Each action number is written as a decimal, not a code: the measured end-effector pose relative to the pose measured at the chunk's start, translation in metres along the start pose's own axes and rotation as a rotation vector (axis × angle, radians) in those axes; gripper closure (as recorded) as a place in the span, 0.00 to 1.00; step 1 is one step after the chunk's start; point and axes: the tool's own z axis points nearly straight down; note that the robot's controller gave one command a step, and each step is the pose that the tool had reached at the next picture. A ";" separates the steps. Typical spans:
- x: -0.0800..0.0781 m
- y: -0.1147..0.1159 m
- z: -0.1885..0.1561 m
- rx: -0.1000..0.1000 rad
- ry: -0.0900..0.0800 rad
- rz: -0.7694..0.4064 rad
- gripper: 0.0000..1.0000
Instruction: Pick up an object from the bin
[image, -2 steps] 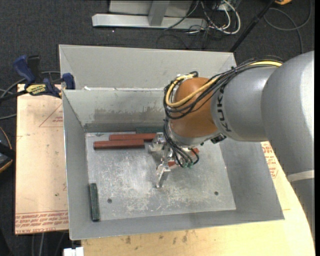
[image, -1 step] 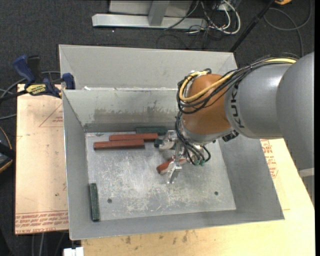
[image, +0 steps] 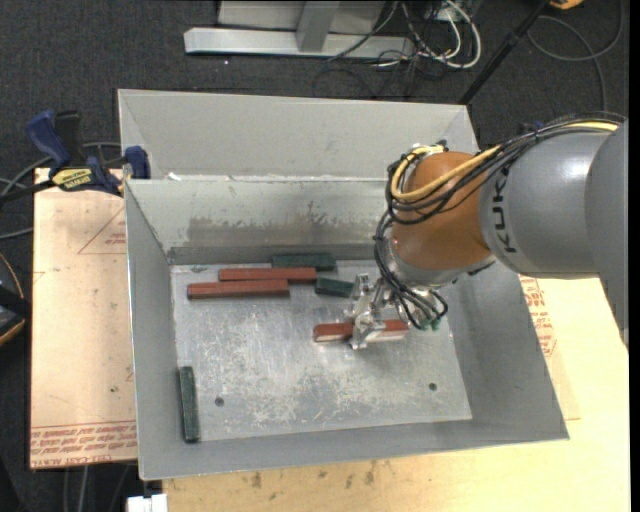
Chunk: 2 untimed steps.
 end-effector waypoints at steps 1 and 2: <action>0.000 0.000 0.000 0.000 0.000 0.000 1.00; 0.000 0.000 -0.001 0.000 0.000 -0.001 1.00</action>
Offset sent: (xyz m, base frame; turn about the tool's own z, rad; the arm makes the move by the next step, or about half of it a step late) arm 0.0054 0.0076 0.1315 -0.0479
